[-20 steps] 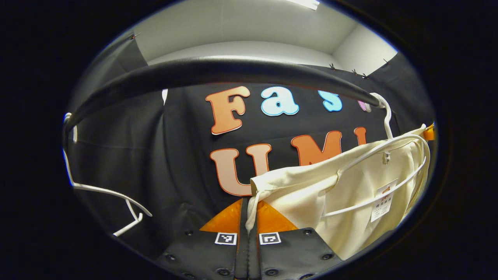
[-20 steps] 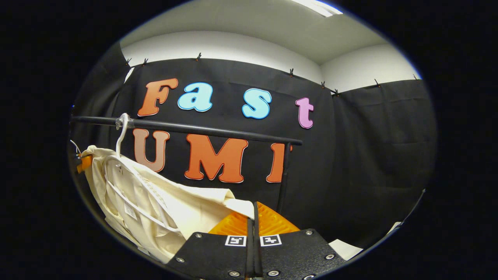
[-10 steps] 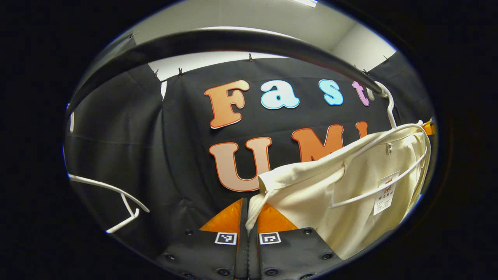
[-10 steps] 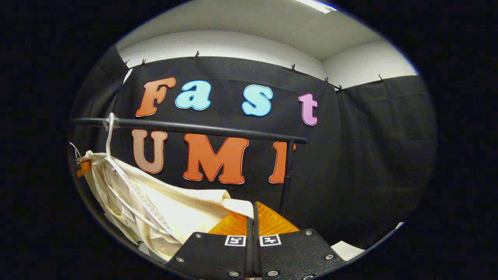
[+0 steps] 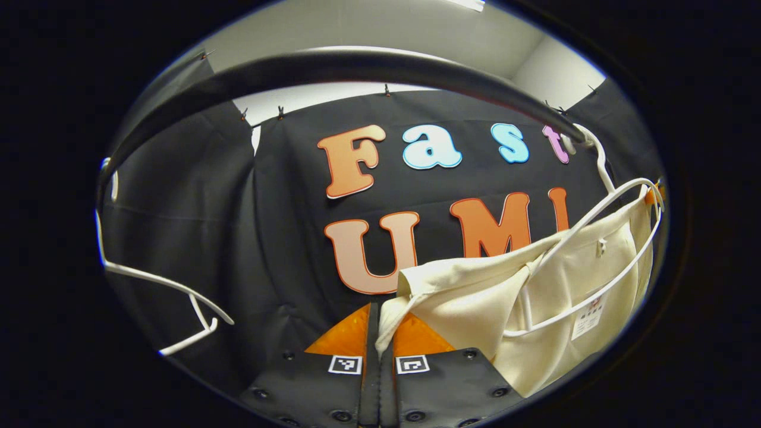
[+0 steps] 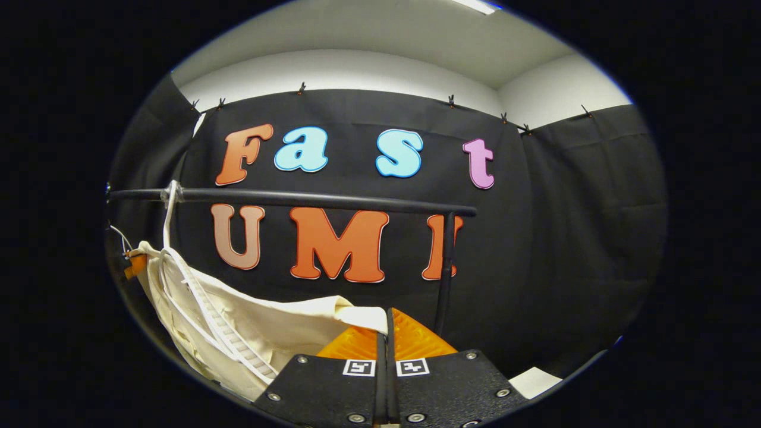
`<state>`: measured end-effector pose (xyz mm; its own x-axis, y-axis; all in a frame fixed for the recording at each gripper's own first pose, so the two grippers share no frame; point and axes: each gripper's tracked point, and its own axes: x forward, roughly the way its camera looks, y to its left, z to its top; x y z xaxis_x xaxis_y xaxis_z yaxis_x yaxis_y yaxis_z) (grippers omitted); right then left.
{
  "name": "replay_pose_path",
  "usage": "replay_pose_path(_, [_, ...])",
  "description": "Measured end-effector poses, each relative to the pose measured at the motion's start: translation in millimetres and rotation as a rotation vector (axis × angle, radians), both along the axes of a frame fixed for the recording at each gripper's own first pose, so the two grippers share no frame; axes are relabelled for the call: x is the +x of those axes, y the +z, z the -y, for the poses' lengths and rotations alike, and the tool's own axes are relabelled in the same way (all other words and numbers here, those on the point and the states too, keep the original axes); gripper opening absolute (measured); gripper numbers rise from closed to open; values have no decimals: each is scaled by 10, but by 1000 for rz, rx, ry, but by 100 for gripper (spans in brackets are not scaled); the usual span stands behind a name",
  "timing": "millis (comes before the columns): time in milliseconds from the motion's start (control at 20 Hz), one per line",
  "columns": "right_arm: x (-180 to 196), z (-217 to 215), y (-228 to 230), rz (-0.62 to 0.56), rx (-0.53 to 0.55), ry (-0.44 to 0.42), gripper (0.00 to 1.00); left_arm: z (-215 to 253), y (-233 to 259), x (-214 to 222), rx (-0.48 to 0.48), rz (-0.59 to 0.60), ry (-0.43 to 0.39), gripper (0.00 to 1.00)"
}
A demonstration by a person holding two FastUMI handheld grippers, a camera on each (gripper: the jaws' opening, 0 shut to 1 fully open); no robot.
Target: Grasp the clothes on the hanger with both hands and then place them into the laundry hamper below.
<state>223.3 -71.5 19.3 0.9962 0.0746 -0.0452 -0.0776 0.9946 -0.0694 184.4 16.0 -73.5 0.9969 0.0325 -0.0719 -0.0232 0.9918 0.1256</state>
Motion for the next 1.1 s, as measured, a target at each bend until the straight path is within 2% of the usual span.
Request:
replay_pose_path(50, [-5, -31, -93, -15, 15, 17, 0, -37, -92, -6, -17, -15, 5, 7])
replay_pose_path(400, [-162, -63, -744, -111, 129, 84, 0, -145, -534, -230, -67, -89, 8, 7])
replay_pose_path(650, [-476, -53, -1292, -197, 114, 82, 0, -148, -1051, -581, -109, -190, 3, 7])
replay_pose_path(800, [-678, 5, -1593, -247, 63, 57, 0, -86, -1372, -818, -123, -259, -13, 7])
replay_pose_path(950, [-868, 63, -1897, -294, 25, 35, 0, 59, -1611, -1032, -119, -310, -41, 7])
replay_pose_path(1100, [-1091, 101, -2215, -347, 36, 20, 0, 243, -1812, -1106, -136, -371, -75, 7])
